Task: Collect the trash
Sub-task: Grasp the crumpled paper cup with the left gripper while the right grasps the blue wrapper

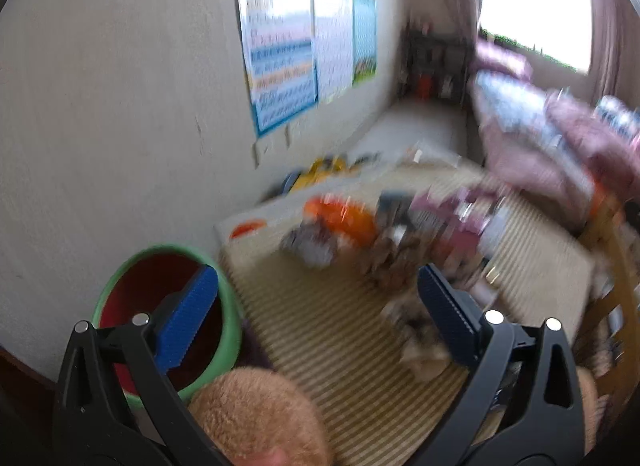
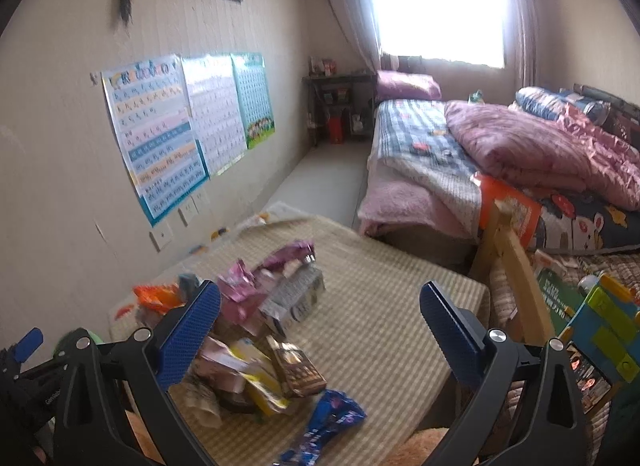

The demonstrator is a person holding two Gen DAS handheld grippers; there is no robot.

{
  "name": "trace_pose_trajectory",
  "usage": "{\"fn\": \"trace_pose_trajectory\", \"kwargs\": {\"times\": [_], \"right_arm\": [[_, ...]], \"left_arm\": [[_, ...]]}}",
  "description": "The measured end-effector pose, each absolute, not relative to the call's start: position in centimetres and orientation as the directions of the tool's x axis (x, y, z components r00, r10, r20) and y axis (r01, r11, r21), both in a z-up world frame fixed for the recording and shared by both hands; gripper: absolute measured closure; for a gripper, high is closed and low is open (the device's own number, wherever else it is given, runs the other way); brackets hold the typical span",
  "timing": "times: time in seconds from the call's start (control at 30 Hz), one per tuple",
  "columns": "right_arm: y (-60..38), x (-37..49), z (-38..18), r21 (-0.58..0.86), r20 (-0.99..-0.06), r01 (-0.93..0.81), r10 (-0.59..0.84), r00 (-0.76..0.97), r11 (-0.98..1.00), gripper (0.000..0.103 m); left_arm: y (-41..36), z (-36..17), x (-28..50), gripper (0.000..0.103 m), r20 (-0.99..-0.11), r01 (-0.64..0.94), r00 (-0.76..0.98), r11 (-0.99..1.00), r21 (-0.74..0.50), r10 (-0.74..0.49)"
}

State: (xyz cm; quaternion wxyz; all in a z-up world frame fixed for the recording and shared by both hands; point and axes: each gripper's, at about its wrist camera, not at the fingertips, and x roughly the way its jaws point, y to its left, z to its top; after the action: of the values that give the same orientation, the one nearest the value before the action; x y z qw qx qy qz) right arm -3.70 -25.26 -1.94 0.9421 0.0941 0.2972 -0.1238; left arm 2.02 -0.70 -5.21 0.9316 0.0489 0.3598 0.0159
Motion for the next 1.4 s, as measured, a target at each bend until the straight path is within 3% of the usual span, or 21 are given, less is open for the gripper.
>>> {"fn": "trace_pose_trajectory", "kwargs": {"times": [0.07,0.3,0.57,0.67,0.7,0.73,1.0,1.1,1.13,1.2,1.23,1.4], "right_arm": [[-25.9,-3.4,-3.6,0.083,-0.622,0.287,-0.176,0.763,0.954,0.007],[-27.7,-3.5,-9.2,0.156,-0.756,0.238,-0.039,0.654,0.959,0.007],[-27.5,-4.0,-12.4,0.319,-0.822,0.218,0.154,0.548,0.922,0.007],[-27.2,-3.6,-13.0,0.348,-0.831,0.217,0.193,0.522,0.912,0.007],[-27.3,-3.5,-13.3,0.364,-0.832,0.221,0.209,0.514,0.905,0.007],[-27.3,-3.4,-13.5,0.379,-0.832,0.224,0.224,0.508,0.898,0.007],[-25.9,-3.1,-14.2,0.355,-0.853,0.21,0.223,0.472,0.911,0.016],[-25.6,-3.0,-15.2,0.356,-0.867,0.24,0.223,0.446,0.903,0.026],[-25.5,-3.0,-15.7,0.367,-0.871,0.244,0.239,0.43,0.898,0.033],[-25.4,-3.0,-16.4,0.374,-0.877,0.246,0.255,0.407,0.894,0.056],[-25.3,-3.2,-16.6,0.374,-0.882,0.251,0.258,0.396,0.893,0.074],[-25.5,-4.4,-13.8,0.344,-0.853,0.239,0.196,0.484,0.908,0.077]], "left_arm": [[-1.3,-6.8,2.6,0.005,-0.708,0.007,0.7,0.992,0.13,0.088],[-3.8,-12.6,4.4,0.006,-0.815,0.141,0.578,0.989,0.048,-0.043],[-6.8,-16.7,6.7,0.029,-0.88,0.227,0.468,0.974,0.023,-0.088],[-7.0,-17.1,6.5,0.051,-0.883,0.258,0.458,0.966,0.018,-0.106],[-7.0,-16.9,6.4,0.066,-0.885,0.266,0.452,0.964,0.018,-0.108],[-7.1,-17.0,6.3,0.069,-0.887,0.271,0.45,0.963,0.019,-0.109],[-5.1,-15.0,4.1,0.073,-0.867,0.28,0.476,0.96,-0.011,-0.149],[-4.0,-13.7,3.7,0.072,-0.851,0.258,0.501,0.966,-0.025,-0.156],[-3.6,-13.2,3.8,0.072,-0.846,0.251,0.51,0.967,-0.031,-0.159],[-3.1,-12.2,3.5,0.072,-0.829,0.243,0.536,0.97,-0.029,-0.159],[-3.0,-11.8,3.4,0.072,-0.822,0.242,0.548,0.97,-0.021,-0.154],[-2.6,-9.5,2.7,0.072,-0.778,0.248,0.608,0.969,-0.001,-0.156]]}}
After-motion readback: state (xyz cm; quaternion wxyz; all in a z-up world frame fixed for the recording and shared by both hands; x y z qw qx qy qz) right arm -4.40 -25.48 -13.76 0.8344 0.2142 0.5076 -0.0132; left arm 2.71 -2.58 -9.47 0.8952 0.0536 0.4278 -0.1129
